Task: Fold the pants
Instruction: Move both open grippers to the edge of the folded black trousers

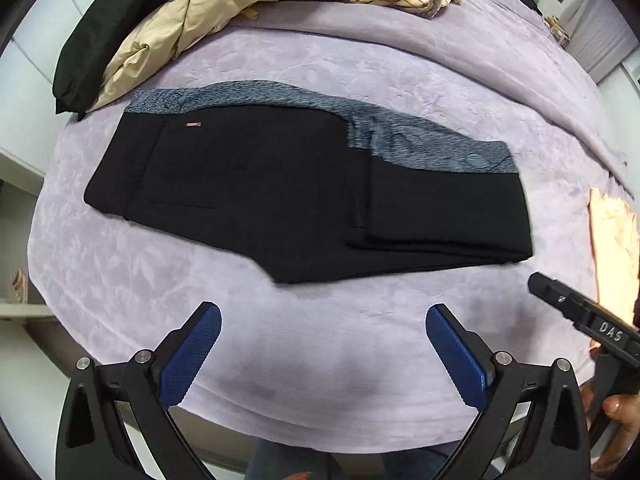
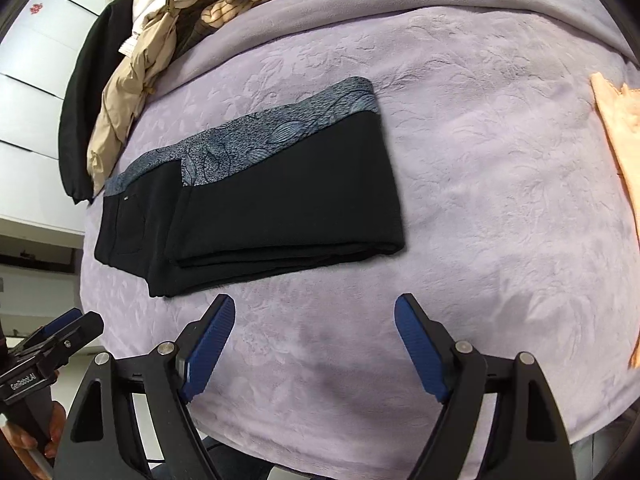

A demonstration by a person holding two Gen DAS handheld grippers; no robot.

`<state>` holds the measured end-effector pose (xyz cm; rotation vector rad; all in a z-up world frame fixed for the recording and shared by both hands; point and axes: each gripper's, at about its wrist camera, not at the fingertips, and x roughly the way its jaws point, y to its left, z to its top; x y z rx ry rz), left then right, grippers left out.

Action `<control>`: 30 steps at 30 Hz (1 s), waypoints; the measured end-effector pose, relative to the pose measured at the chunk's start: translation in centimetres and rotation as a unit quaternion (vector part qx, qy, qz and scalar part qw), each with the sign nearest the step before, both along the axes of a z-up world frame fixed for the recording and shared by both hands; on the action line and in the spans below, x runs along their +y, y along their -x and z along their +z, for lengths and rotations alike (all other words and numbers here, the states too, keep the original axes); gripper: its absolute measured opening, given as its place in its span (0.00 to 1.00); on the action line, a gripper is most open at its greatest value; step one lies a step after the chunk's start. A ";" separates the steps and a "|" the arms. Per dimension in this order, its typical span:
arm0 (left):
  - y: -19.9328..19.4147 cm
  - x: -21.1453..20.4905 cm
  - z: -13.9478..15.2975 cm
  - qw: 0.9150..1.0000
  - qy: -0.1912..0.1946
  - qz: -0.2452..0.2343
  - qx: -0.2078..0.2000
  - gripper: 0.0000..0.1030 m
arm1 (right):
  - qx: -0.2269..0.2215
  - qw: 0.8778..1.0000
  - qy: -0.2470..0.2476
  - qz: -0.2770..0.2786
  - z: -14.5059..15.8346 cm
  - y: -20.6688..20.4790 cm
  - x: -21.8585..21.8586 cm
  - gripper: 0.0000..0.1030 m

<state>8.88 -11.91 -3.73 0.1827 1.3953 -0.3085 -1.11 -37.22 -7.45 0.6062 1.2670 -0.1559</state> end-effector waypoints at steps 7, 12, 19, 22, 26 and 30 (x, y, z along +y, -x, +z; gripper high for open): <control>-4.6 7.4 -1.8 0.999 -0.018 -0.037 -0.009 1.00 | 0.020 0.999 0.023 -0.029 0.2 -2.6 8.7 0.82; -7.5 12.1 -2.1 1.000 -0.015 -0.024 -0.012 1.00 | 0.041 0.999 0.015 -0.010 0.5 -4.9 14.2 0.82; -9.3 15.0 -2.8 1.000 0.007 0.013 -0.015 1.00 | 0.043 0.996 0.058 0.046 1.9 -8.1 17.9 0.82; -9.5 15.5 -3.2 0.999 0.005 0.028 -0.017 1.00 | 0.046 0.995 0.066 0.061 2.0 -9.1 18.4 0.82; -9.8 16.0 -4.2 0.999 0.007 0.038 -0.010 1.00 | 0.050 0.993 0.072 0.074 2.0 -10.0 18.8 0.82; -10.4 16.9 -5.8 0.999 0.022 0.045 0.017 1.00 | 0.059 0.991 0.077 0.087 1.5 -10.8 19.6 0.82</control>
